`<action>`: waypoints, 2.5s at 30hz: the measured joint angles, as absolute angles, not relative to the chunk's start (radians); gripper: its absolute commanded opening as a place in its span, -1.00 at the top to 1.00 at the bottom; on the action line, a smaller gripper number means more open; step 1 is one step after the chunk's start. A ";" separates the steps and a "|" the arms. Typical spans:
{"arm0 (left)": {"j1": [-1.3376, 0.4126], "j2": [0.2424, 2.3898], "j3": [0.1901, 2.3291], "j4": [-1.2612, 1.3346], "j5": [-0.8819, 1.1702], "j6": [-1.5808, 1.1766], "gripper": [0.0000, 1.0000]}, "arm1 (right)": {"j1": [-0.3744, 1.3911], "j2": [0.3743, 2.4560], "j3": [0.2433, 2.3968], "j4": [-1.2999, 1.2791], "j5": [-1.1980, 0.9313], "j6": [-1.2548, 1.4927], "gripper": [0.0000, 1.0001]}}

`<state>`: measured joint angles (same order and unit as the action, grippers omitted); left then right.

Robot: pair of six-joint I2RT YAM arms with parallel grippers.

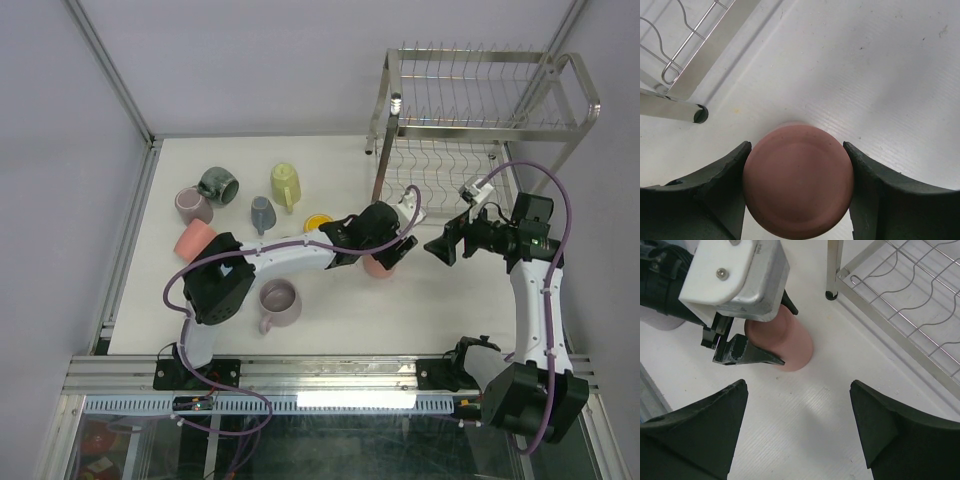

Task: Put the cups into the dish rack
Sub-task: Position the cup upside down at the center of the board, then pick up the cup at the center of the board.

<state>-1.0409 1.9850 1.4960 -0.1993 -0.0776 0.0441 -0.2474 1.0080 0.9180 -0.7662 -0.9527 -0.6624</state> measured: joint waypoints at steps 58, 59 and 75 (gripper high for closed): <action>-1.032 0.982 0.517 0.458 -0.193 -0.256 -0.59 | 0.162 1.400 0.328 0.661 -1.045 -0.677 -0.80; -1.032 0.979 0.515 0.458 -0.197 -0.256 -0.59 | 0.162 1.416 0.328 0.667 -1.041 -0.675 -0.72; -1.032 0.972 0.508 0.455 -0.208 -0.259 -0.59 | 0.110 1.345 0.405 0.435 -1.132 -0.775 0.37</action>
<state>-1.0325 0.9718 0.5079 0.4553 -0.2085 -0.2588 0.1097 1.3449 0.4046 0.4351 -1.1320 -0.7746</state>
